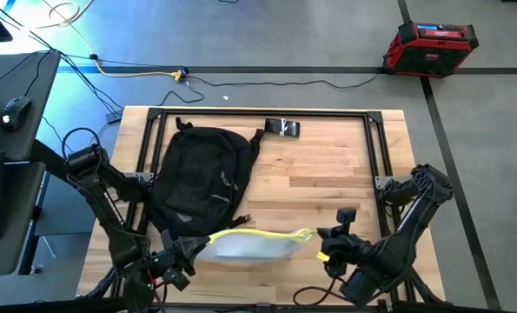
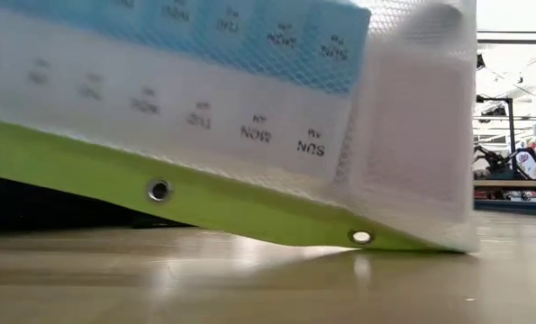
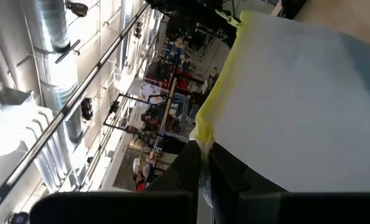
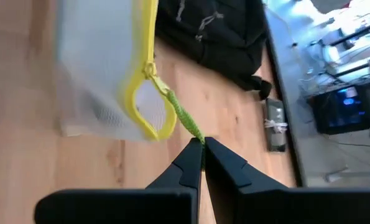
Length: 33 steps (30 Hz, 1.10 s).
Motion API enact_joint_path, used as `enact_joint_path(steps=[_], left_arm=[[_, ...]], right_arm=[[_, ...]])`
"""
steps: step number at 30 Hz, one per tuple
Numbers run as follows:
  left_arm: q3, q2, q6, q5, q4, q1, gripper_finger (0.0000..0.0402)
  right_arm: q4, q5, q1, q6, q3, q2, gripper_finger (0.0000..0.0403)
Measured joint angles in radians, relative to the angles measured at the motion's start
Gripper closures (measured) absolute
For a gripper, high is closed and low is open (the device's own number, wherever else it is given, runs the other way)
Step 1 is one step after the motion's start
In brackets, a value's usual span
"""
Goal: Unpack backpack
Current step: Close the transparent zip bag
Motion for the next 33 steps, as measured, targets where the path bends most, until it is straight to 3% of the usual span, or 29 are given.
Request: enact_joint_path(steps=[9, 18, 23, 29, 33], left_arm=[[0.000, -0.018, -0.178, 0.000, -0.180, -0.001, 0.0401], [0.000, -0.035, -0.543, 0.011, -0.425, 0.050, 0.0401], [0.000, -0.035, -0.604, 0.027, -0.430, 0.177, 0.0401], [0.000, -0.043, -0.542, 0.031, -0.421, 0.359, 0.0401], [0.000, -0.058, -0.463, 0.085, -0.353, 0.447, 0.0401]], right_arm=[[-0.002, -0.265, 0.039, 0.183, -0.019, -0.039, 0.0403], [0.006, -0.364, 0.072, 0.330, -0.148, -0.039, 0.0403], [-0.003, -0.355, 0.046, 0.316, -0.219, -0.043, 0.0403], [-0.006, -0.182, -0.049, 0.300, -0.308, -0.064, 0.0403], [-0.003, -0.132, -0.132, 0.282, -0.397, -0.100, 0.0403]])
